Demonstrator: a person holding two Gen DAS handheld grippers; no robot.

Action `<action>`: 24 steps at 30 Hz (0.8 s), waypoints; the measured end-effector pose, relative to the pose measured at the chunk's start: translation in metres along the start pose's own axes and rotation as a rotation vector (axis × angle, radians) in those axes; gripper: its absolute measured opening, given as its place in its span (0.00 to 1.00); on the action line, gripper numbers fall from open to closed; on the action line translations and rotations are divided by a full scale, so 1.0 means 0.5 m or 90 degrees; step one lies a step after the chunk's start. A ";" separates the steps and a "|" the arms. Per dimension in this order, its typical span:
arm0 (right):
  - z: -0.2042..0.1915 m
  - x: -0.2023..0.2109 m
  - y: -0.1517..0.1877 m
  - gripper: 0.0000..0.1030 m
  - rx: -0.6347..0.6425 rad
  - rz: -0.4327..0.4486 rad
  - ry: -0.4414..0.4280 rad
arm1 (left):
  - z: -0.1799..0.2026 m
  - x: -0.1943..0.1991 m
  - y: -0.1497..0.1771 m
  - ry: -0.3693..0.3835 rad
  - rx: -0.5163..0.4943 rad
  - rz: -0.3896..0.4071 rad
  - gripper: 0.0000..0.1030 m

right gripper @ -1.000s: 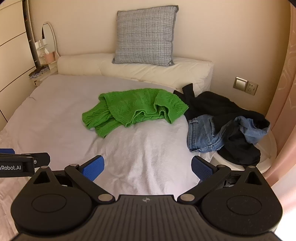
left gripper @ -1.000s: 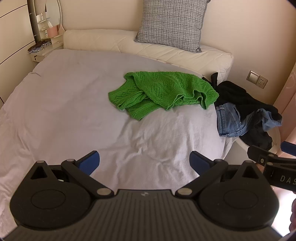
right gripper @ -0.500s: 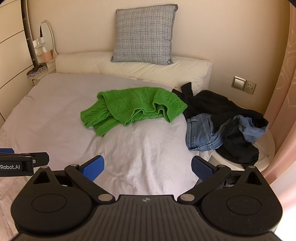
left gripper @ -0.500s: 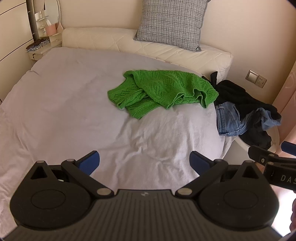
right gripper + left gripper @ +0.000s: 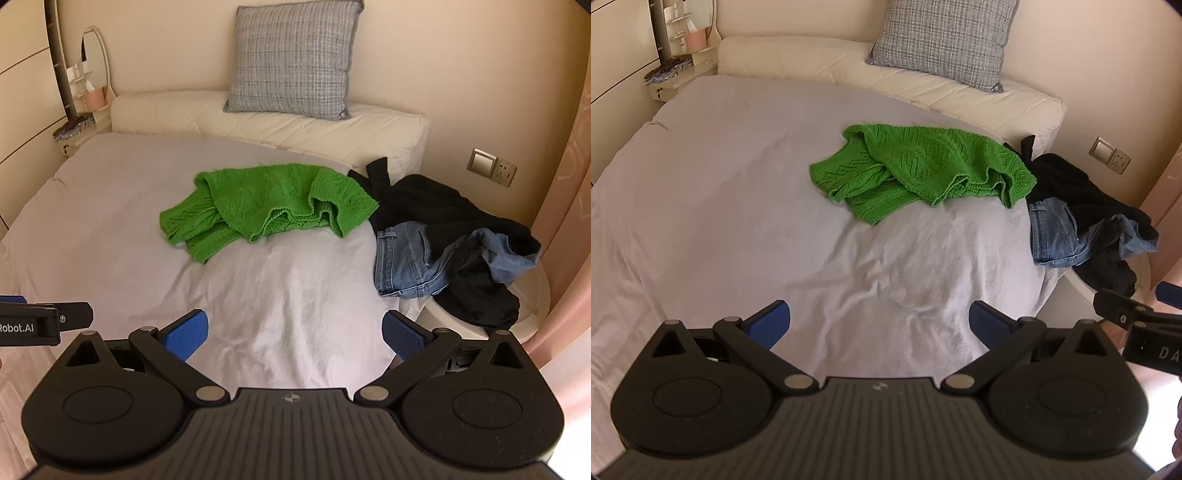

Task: Fold clothes
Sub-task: 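Move both grippers toward the crumpled green knit vest on the bed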

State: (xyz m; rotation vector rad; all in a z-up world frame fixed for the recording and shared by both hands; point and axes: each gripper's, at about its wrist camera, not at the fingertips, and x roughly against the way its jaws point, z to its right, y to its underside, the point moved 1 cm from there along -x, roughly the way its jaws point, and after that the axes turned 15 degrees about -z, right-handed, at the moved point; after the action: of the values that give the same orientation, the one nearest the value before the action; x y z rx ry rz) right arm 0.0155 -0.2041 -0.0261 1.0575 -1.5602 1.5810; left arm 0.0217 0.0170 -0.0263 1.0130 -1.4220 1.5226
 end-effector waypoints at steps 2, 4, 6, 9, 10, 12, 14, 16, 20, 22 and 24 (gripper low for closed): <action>0.001 -0.005 -0.004 1.00 0.002 -0.003 -0.001 | 0.000 -0.002 -0.002 0.000 -0.004 -0.001 0.99; 0.002 -0.008 -0.008 1.00 0.002 -0.005 -0.002 | 0.003 -0.003 -0.004 0.000 -0.010 0.000 0.99; 0.003 -0.010 -0.011 1.00 0.000 -0.006 -0.002 | 0.005 -0.003 -0.006 -0.001 -0.015 0.002 0.99; 0.004 -0.014 -0.015 1.00 -0.003 -0.006 -0.003 | 0.003 0.000 -0.012 -0.002 -0.022 0.004 0.99; 0.004 -0.014 -0.016 1.00 -0.004 -0.006 -0.003 | 0.004 0.000 -0.012 -0.002 -0.022 0.005 0.99; 0.003 -0.015 -0.018 1.00 -0.003 -0.005 -0.003 | 0.003 0.000 -0.013 -0.002 -0.021 0.005 0.99; 0.002 -0.016 -0.020 1.00 -0.002 -0.004 -0.004 | 0.003 0.002 -0.017 -0.002 -0.022 0.004 0.99; 0.001 -0.017 -0.023 1.00 -0.001 -0.005 -0.003 | 0.004 0.002 -0.019 -0.002 -0.022 0.003 0.99; 0.001 -0.018 -0.024 1.00 0.001 -0.006 -0.002 | 0.006 -0.002 -0.021 0.001 -0.023 0.000 0.99; 0.002 -0.021 -0.024 1.00 0.000 -0.008 0.000 | 0.006 -0.004 -0.022 0.002 -0.024 -0.002 0.99; 0.003 -0.022 -0.024 1.00 -0.002 -0.009 0.002 | 0.008 -0.006 -0.025 0.001 -0.025 -0.003 0.99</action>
State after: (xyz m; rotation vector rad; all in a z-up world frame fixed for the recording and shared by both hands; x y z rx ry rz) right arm 0.0311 -0.2037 -0.0304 1.0621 -1.5500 1.5691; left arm 0.0345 0.0136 -0.0246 0.9914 -1.4411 1.4861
